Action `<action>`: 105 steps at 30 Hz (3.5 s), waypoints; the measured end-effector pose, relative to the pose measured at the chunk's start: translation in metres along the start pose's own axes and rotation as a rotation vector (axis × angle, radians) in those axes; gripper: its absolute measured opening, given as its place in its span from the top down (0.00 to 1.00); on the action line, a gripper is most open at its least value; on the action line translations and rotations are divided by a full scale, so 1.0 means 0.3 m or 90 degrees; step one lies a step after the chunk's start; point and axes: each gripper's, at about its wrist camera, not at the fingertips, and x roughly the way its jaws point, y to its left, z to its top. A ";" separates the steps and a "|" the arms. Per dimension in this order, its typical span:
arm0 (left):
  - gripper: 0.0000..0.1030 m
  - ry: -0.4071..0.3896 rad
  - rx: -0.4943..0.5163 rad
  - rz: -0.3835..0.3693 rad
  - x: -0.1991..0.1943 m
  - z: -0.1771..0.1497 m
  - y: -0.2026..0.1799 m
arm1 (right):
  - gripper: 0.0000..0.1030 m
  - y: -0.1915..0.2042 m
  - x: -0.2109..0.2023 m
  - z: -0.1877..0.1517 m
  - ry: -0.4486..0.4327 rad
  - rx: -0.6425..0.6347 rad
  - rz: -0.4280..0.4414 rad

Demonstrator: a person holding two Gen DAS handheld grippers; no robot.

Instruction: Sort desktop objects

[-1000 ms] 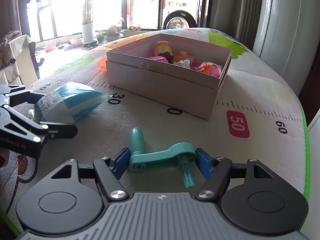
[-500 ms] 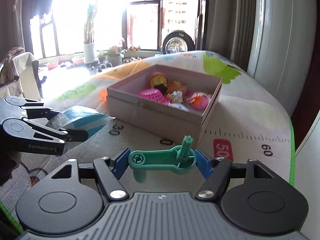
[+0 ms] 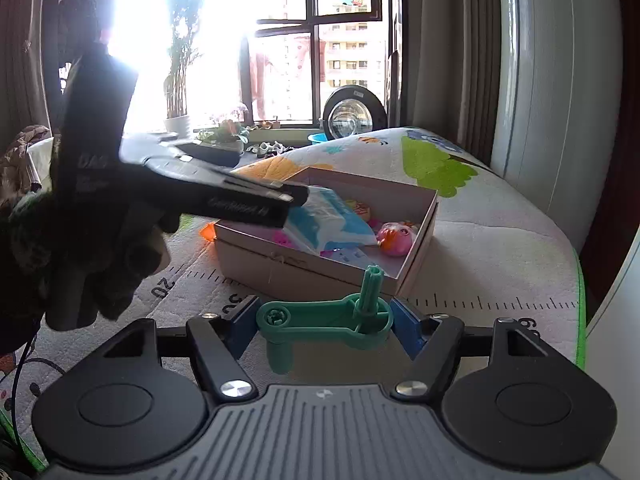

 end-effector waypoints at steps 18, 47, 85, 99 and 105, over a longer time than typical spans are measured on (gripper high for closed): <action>0.02 0.074 -0.193 0.047 -0.167 -0.366 0.232 | 0.23 -0.197 0.428 0.404 -0.029 0.156 -0.018; 0.00 0.087 -0.223 0.049 -0.149 -0.372 0.245 | 0.23 0.158 0.465 0.395 0.135 0.018 0.103; 0.00 0.052 -0.170 -0.061 -0.263 -0.422 0.228 | 0.68 0.455 0.551 0.201 0.424 -0.132 0.162; 0.00 0.104 -0.192 -0.042 -0.212 -0.424 0.249 | 0.22 0.124 0.364 0.111 0.194 -0.056 0.035; 0.00 0.135 -0.200 -0.013 -0.196 -0.425 0.249 | 0.22 0.048 0.454 0.072 0.193 0.033 0.047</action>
